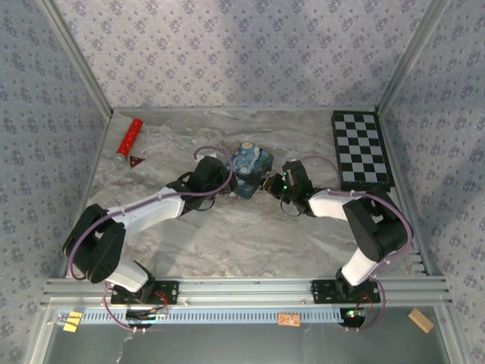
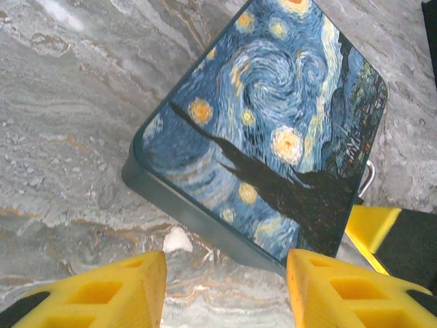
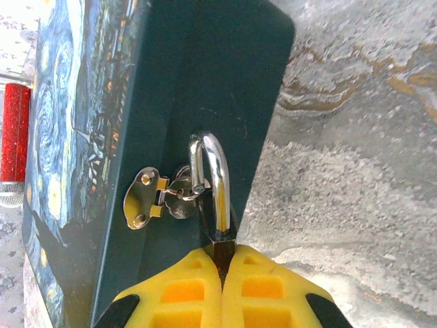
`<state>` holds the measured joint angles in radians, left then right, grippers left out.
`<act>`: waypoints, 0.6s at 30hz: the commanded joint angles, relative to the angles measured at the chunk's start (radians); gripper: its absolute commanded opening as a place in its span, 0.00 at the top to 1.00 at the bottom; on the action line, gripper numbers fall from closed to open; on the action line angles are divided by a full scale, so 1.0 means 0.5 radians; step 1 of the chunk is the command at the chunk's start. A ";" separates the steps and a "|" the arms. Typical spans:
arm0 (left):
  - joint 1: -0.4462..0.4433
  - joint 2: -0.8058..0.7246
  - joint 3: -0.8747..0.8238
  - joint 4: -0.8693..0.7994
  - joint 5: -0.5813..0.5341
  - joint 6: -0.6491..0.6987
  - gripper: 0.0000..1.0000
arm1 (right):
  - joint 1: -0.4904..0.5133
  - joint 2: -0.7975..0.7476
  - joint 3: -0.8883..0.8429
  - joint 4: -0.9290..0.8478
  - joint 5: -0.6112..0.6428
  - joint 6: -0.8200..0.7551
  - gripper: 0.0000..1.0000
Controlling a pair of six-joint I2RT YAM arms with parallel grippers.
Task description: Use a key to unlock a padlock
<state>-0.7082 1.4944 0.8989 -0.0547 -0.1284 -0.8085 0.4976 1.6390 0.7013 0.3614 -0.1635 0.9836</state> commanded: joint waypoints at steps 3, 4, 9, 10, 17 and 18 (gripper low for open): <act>0.030 0.100 0.067 -0.068 -0.011 0.043 0.49 | -0.030 -0.062 0.073 -0.179 -0.012 -0.120 1.00; 0.035 0.126 0.084 -0.075 -0.003 0.044 0.49 | -0.030 -0.083 0.077 -0.222 -0.008 -0.160 1.00; 0.043 0.170 0.115 -0.054 0.016 0.047 0.49 | -0.101 -0.215 -0.013 -0.274 -0.046 -0.269 1.00; 0.044 0.156 0.102 -0.044 0.015 0.049 0.49 | -0.124 -0.258 -0.042 -0.273 -0.073 -0.302 1.00; 0.117 -0.095 -0.158 0.157 0.092 0.195 0.47 | -0.355 -0.512 -0.068 -0.550 -0.304 -0.818 1.00; 0.132 -0.147 -0.199 0.165 0.084 0.229 0.47 | -0.402 -0.518 -0.052 -0.604 -0.362 -0.885 1.00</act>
<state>-0.6598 1.5017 0.8455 -0.0212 -0.1001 -0.7570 0.3454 1.4113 0.6701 0.1501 -0.2516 0.7029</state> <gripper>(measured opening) 0.532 0.050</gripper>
